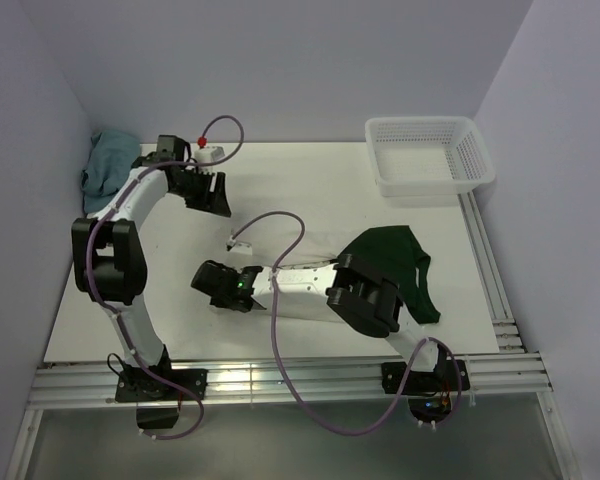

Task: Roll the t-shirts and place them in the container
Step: Roll the tshirt

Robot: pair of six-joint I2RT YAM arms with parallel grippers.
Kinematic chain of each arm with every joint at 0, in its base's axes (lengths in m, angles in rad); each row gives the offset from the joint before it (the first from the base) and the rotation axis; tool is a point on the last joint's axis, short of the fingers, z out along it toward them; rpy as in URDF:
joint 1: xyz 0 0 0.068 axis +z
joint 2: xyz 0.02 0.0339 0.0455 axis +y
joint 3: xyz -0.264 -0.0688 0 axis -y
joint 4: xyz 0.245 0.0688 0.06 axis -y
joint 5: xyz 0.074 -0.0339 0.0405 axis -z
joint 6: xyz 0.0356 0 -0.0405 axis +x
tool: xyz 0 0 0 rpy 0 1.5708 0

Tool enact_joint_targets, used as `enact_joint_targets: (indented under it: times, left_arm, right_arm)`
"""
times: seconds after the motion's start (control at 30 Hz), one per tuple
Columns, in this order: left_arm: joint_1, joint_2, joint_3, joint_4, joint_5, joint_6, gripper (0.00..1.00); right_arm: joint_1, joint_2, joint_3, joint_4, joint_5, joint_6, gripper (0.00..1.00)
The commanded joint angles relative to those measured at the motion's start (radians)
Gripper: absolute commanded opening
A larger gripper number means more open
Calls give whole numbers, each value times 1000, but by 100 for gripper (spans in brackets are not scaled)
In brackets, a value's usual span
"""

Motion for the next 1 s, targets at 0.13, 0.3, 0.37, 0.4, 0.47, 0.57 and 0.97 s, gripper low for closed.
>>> enact_joint_targets:
  times: [0.13,0.3,0.37,0.4,0.47,0.57,0.97]
  left_arm:
    - [117,6,40,-91,169,74,65]
    - [120,60,-12,-88,227,113,65]
    - [120,80,-31,-76,230,110,65]
    - [120,102,-35,-67,229,99,65]
    - [120,118,-52,-48,220,87,65]
    - [120,130,-89,8,174,53,65]
    - [120,147,-150,82,103,5,64]
  right_arm:
    - [-1,-13,-184,189,-136,56,32]
    - [-7,-22,-221,241,-157,70,31]
    - [-9,-28,-233,260,-168,75,31]
    - [-10,-33,-245,272,-170,82,31]
    - [-10,-36,-253,278,-173,87,31]
    - [-12,-41,-259,274,-173,93,31]
    - [-19,-39,-275,281,-185,101,29]
